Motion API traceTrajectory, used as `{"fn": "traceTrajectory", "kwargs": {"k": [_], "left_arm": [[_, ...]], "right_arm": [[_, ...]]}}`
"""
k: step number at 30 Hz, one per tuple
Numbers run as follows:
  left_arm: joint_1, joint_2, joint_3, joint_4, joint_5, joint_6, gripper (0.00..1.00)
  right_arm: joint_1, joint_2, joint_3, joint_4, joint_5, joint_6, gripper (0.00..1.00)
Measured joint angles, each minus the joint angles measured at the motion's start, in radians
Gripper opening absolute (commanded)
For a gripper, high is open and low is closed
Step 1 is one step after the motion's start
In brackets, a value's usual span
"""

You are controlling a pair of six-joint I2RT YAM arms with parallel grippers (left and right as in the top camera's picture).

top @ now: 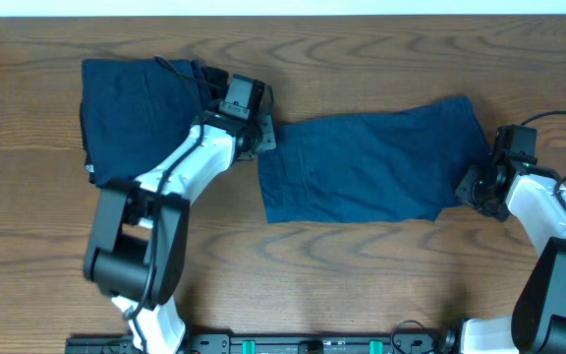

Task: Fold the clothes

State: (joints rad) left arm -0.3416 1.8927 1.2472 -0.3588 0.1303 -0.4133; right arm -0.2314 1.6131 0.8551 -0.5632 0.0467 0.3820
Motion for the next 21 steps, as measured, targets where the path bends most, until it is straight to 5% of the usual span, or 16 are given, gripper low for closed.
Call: {"fn": "traceTrajectory", "kwargs": {"k": [3,5,11,21], "left_arm": [[0.0,-0.108,0.0,-0.082,-0.001,0.012,0.51],[-0.001,-0.195,0.001,-0.152,0.0,0.01,0.63],[-0.006,-0.259,0.008,-0.319,-0.003,0.002,0.69],[-0.075,-0.099,-0.009,-0.303,-0.003,-0.009,0.71]], "right_arm": [[0.0,0.0,0.0,-0.001,0.0,0.0,0.18],[0.0,0.0,0.0,0.0,-0.002,0.0,0.19],[0.0,0.0,0.0,-0.001,-0.003,0.0,0.19],[0.0,0.0,0.0,-0.015,-0.003,0.0,0.2]]}}
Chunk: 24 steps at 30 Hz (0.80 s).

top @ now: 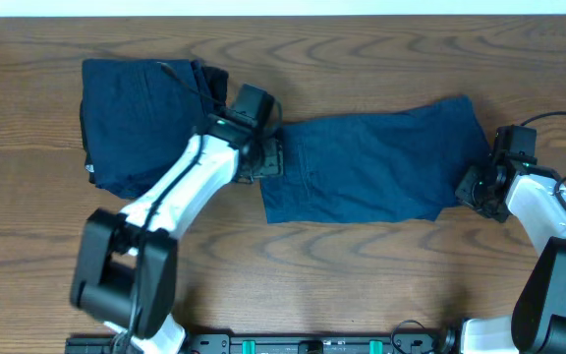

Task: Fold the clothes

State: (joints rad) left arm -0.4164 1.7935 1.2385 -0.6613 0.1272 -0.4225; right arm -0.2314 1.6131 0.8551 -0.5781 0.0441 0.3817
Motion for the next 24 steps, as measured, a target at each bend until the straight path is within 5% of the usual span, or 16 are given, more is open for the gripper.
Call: {"fn": "traceTrajectory", "kwargs": {"k": [19,24], "left_arm": [[-0.006,0.16,-0.003,0.084,0.0,-0.053,0.71],[-0.014,0.162,-0.003,0.092,0.005,-0.072,0.61]], "right_arm": [[0.0,0.0,0.0,-0.006,0.0,0.0,0.19],[0.0,0.0,0.0,-0.006,-0.001,0.0,0.2]]}}
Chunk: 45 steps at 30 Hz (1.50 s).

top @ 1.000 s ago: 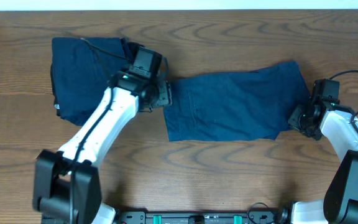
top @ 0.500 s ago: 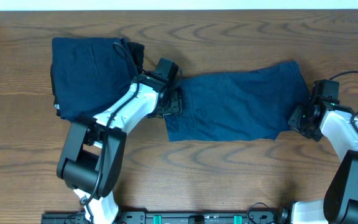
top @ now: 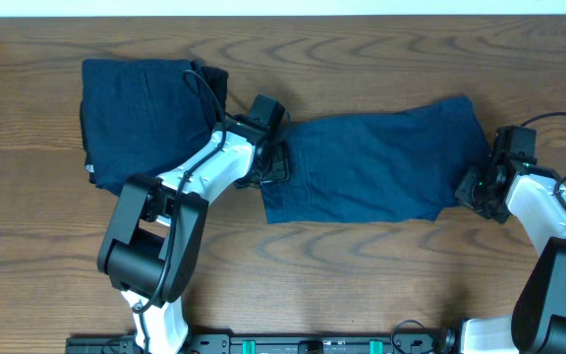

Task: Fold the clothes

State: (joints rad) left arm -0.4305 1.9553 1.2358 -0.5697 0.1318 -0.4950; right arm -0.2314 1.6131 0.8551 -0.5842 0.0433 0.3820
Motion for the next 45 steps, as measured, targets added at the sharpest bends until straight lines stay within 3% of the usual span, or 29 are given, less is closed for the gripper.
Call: {"fn": "traceTrajectory", "kwargs": {"k": [24,36,41,45], "left_arm": [[-0.029,0.006,0.0,0.052,0.034,-0.008,0.5],[-0.032,0.013,0.0,0.063,0.064,-0.02,0.13],[-0.032,0.013,0.001,0.063,0.068,-0.025,0.1],[-0.032,0.013,0.001,0.062,0.071,-0.024,0.06]], "right_arm": [[0.0,0.0,0.0,0.0,-0.009,0.0,0.21],[0.0,0.0,0.0,0.001,-0.01,0.0,0.22],[0.0,0.0,0.0,0.001,-0.01,0.0,0.2],[0.0,0.0,0.0,0.01,-0.011,0.0,0.14]]}}
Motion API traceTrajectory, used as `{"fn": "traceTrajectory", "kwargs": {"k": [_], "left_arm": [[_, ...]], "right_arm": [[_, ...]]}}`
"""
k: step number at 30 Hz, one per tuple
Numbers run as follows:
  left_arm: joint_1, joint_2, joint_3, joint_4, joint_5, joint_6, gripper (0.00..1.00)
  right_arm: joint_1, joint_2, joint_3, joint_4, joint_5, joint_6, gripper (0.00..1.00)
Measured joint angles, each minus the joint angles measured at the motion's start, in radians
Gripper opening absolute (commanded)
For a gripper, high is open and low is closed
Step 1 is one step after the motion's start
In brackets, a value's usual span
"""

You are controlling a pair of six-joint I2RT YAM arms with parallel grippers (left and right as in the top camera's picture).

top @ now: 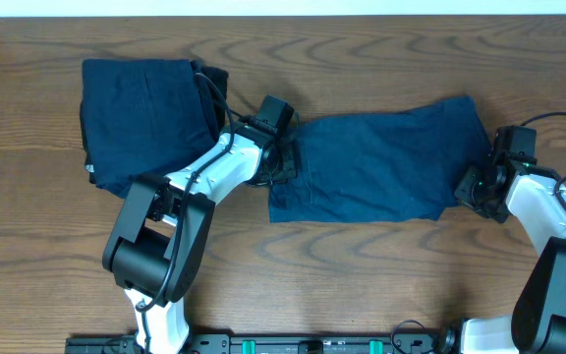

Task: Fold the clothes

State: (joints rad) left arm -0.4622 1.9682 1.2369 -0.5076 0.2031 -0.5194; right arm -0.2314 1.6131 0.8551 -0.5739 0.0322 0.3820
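Note:
A blue garment [376, 167] lies spread flat across the middle of the table. My left gripper [288, 163] sits on its left edge, where the cloth is bunched under the fingers; the fingers are mostly hidden by the wrist, and the edge appears pinched. At the garment's right lower corner rests my right gripper [468, 187], its fingers hidden under the wrist, so its state does not show. A folded dark blue pile [136, 118] lies at the far left.
The left arm [204, 177] stretches over the right side of the folded pile. A black cable [558, 118] runs from the right wrist toward the table's right edge. Bare wood lies in front of the garment.
My left gripper has shifted slightly to the right, and the garment's left edge has moved right with it, leaving that edge a little bunched. The right arm has not moved.
My left gripper was over the right edge of the folded pile, left of the spread garment. It then stood closer to the garment's left edge, then on that edge. Now the edge is drawn slightly rightward. The right gripper stayed at the garment's right corner throughout.

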Motion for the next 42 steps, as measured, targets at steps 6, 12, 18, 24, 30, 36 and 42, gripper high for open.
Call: {"fn": "traceTrajectory", "kwargs": {"k": [6,12,18,24,30,36,42], "left_arm": [[0.0,0.0,0.005,-0.005,0.0,0.015,0.06],[0.0,-0.002,0.032,-0.055,0.0,0.039,0.06],[0.0,-0.014,0.114,-0.219,-0.009,0.105,0.06],[0.01,-0.019,0.267,-0.407,-0.035,0.178,0.06],[0.029,-0.02,0.407,-0.507,-0.05,0.236,0.06],[0.061,-0.02,0.512,-0.586,-0.058,0.27,0.06],[0.076,-0.02,0.558,-0.609,-0.072,0.285,0.06]], "right_arm": [[0.0,0.0,0.044,-0.092,-0.058,-0.012,0.09],[0.005,-0.015,0.215,-0.208,-0.259,-0.079,0.01],[0.054,-0.036,0.291,-0.244,-0.459,-0.125,0.01],[0.165,-0.035,0.286,-0.229,-0.521,-0.13,0.01],[0.299,0.01,0.252,-0.152,-0.535,-0.084,0.01],[0.41,0.104,0.234,-0.131,-0.534,-0.024,0.01],[0.52,0.224,0.232,-0.055,-0.539,0.041,0.01]]}}
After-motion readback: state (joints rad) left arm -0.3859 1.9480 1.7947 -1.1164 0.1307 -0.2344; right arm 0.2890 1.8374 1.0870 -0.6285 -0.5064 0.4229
